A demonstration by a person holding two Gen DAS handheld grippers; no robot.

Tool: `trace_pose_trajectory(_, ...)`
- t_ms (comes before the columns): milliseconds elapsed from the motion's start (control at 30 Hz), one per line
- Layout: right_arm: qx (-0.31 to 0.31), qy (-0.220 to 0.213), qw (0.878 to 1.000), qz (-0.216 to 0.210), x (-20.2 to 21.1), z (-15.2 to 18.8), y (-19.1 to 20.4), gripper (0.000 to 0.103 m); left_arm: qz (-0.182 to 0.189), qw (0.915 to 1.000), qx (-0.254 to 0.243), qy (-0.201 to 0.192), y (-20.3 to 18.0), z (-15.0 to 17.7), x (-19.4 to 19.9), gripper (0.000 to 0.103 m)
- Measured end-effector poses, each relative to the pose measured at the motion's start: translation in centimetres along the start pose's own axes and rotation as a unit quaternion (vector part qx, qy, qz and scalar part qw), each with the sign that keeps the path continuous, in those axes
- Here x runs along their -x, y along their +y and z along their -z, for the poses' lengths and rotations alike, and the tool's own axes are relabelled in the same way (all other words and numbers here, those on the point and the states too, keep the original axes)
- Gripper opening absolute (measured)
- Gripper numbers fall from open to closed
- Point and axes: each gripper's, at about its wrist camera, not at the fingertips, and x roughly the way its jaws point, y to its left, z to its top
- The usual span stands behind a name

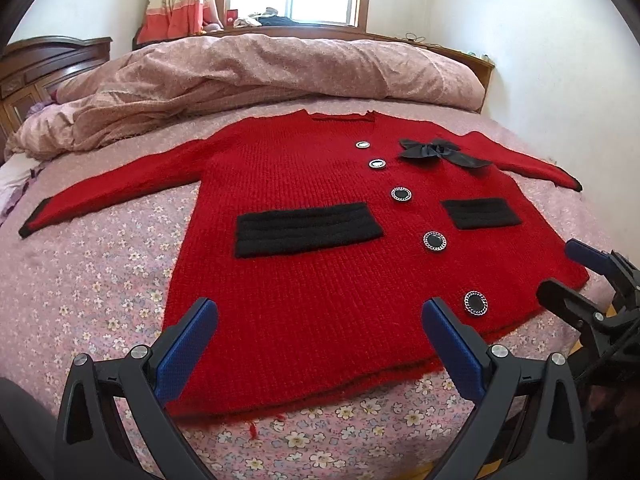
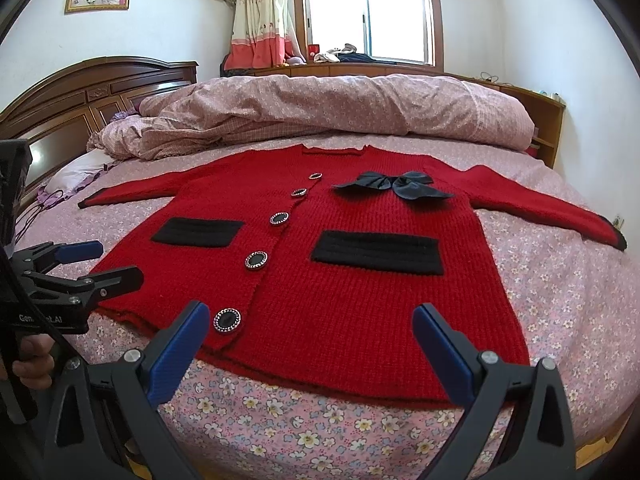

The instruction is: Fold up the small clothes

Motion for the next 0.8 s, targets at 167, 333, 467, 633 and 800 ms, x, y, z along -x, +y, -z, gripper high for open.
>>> trace_pose_trajectory(167, 0.001, 0.001, 1.000, 0.001, -0.05, -0.03, 0.01, 0.103, 0.004, 1.0000, 0.000, -0.004, 0.03, -0.07, 0.24, 0.099)
trace_pose_trajectory(333, 0.000, 0.003, 1.000, 0.000, -0.11, 0.05, 0.07, 0.103, 0.006, 1.0000, 0.001, -0.004, -0.03, -0.10, 0.38, 0.099)
trace_pose_trajectory(467, 0.002, 0.005, 1.000, -0.001, -0.17, 0.14, 0.21, 0.103, 0.007, 1.0000, 0.001, -0.004, -0.03, -0.13, 0.47, 0.099)
trace_pose_trajectory(633, 0.001, 0.008, 1.000, -0.002, -0.33, 0.14, 0.23, 0.103, 0.009, 0.9999, 0.003, -0.005, -0.05, -0.22, 0.58, 0.099)
trace_pose_trajectory(800, 0.002, 0.010, 1.000, -0.002, -0.43, 0.22, 0.24, 0.103, 0.010, 0.9999, 0.004, -0.003, -0.08, -0.24, 0.51, 0.099)
